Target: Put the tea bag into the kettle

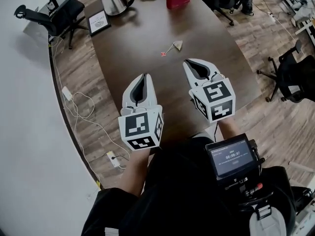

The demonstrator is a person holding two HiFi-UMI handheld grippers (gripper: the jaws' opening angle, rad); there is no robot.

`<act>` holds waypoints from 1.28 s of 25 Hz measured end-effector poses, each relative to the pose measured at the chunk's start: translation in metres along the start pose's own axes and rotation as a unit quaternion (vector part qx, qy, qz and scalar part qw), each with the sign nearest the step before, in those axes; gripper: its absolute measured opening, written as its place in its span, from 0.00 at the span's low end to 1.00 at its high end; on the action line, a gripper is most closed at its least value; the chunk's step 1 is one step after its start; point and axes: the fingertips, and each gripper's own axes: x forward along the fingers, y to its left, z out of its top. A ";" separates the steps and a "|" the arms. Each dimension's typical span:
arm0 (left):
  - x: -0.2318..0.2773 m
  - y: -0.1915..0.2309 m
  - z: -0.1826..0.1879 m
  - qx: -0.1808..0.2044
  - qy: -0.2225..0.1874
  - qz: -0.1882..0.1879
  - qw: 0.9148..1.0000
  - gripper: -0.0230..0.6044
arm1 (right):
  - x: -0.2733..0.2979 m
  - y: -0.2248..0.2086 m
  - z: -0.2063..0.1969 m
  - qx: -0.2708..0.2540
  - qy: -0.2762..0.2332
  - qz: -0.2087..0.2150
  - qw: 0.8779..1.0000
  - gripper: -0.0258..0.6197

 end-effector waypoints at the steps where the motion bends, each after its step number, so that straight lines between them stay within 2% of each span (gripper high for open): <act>1: 0.001 0.004 -0.002 -0.003 0.002 0.003 1.000 0.04 | 0.004 -0.001 -0.001 0.000 0.002 0.000 1.000 0.06; 9: 0.020 0.029 -0.012 -0.010 0.013 0.032 0.999 0.04 | 0.038 -0.014 -0.011 -0.001 0.026 0.009 1.000 0.12; 17: 0.047 0.036 -0.023 -0.018 0.039 0.054 0.998 0.04 | 0.070 -0.035 -0.020 0.002 0.048 0.027 0.998 0.13; 22: 0.067 0.046 -0.030 -0.021 0.043 0.081 0.996 0.04 | 0.095 -0.053 -0.035 0.003 0.065 0.026 0.998 0.15; 32: 0.112 0.048 -0.058 -0.021 0.083 0.074 0.994 0.04 | 0.136 -0.085 -0.070 0.016 0.099 0.022 0.995 0.17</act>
